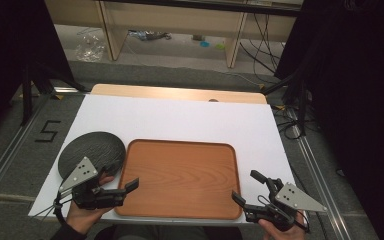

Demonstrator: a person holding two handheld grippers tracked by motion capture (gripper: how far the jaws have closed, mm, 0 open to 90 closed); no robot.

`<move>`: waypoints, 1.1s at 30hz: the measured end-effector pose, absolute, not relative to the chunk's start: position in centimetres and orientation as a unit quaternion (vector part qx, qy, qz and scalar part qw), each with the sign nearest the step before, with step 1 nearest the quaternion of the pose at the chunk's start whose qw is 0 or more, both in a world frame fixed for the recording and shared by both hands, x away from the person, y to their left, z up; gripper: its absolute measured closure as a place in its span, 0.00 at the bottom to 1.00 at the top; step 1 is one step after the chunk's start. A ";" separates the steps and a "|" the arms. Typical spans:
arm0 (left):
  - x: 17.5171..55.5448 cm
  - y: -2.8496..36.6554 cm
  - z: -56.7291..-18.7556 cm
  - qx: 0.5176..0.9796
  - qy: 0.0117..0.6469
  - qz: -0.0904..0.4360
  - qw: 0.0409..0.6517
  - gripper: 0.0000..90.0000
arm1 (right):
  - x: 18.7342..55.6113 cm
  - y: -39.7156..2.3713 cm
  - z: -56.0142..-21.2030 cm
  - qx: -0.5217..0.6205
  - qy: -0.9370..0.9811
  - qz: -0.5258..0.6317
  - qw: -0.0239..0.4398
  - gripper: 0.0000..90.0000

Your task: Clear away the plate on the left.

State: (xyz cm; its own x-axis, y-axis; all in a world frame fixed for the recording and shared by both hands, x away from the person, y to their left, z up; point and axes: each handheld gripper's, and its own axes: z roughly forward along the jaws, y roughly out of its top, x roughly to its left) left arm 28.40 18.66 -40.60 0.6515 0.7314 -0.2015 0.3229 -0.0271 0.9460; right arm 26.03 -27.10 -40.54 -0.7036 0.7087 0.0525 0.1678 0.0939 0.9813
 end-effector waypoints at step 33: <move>30.3 25.9 -40.3 0.629 0.486 0.194 0.574 0.14 | 26.0 -27.1 -40.5 0.306 0.714 0.590 0.220 0.18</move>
State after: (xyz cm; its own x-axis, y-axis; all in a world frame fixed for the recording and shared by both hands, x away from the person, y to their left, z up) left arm 30.27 25.89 -40.32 0.4518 0.8351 -0.3138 0.3882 0.1326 0.9120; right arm 25.97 -27.15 -40.46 -0.7162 0.6963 0.0466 0.1768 0.1164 0.9773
